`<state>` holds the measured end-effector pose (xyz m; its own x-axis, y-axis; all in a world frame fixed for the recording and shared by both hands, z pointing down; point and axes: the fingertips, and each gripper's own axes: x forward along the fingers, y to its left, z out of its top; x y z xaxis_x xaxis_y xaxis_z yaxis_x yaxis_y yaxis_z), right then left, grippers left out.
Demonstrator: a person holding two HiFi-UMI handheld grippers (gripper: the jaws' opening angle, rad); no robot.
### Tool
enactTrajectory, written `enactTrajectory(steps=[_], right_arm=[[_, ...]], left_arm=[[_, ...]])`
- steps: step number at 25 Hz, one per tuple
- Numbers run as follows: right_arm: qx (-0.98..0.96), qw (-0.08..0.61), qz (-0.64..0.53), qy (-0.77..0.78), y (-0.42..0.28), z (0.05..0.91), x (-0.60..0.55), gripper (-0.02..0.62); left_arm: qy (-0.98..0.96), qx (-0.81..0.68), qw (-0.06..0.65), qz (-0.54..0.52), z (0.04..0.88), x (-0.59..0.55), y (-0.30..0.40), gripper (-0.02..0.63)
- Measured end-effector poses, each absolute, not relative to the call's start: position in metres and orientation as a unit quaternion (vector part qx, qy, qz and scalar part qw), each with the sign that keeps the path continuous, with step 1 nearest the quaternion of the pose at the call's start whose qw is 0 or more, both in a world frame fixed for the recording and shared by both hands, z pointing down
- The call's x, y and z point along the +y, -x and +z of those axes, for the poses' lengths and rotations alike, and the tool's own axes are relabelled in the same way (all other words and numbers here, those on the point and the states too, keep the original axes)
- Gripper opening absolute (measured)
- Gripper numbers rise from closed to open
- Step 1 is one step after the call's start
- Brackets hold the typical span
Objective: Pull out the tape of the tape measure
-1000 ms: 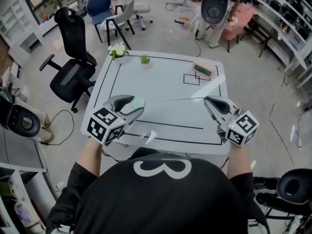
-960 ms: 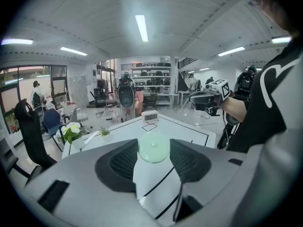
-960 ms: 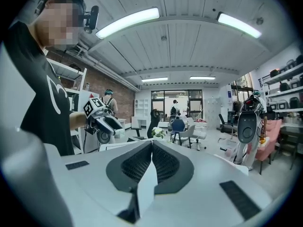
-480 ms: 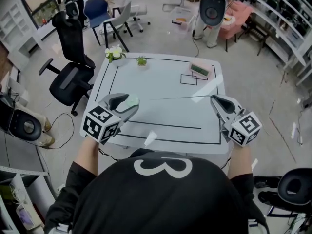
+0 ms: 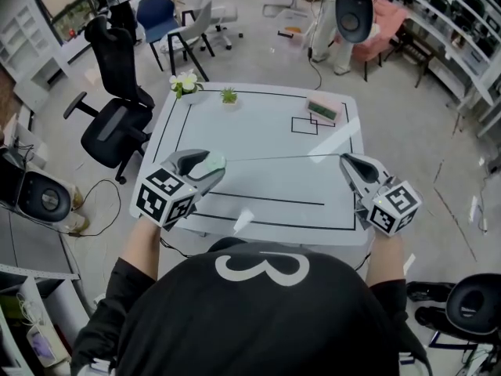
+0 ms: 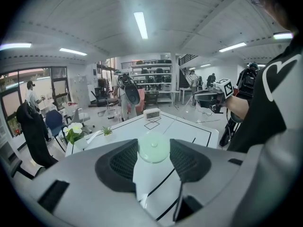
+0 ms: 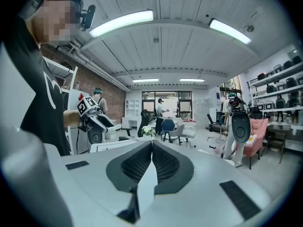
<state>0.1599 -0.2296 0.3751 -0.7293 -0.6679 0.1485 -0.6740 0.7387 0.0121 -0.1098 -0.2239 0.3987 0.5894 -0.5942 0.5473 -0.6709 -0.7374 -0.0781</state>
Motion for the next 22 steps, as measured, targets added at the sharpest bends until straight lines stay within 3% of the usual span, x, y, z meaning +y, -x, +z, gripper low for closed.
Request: enactTrajectory(steps=[15, 22], right_arm=[[-0.932, 0.086, 0.059, -0.346, -0.135, 0.399, -0.236, 0.017], [-0.920, 0.141, 0.105, -0.349, -0.120, 0.451, -0.244, 0.018]], left_arm=[[-0.882, -0.338, 0.090, 0.315, 0.433, -0.227, 0.114, 0.213], [-0.868, -0.333, 0.123, 0.347, 0.484, -0.244, 0.121, 0.213]])
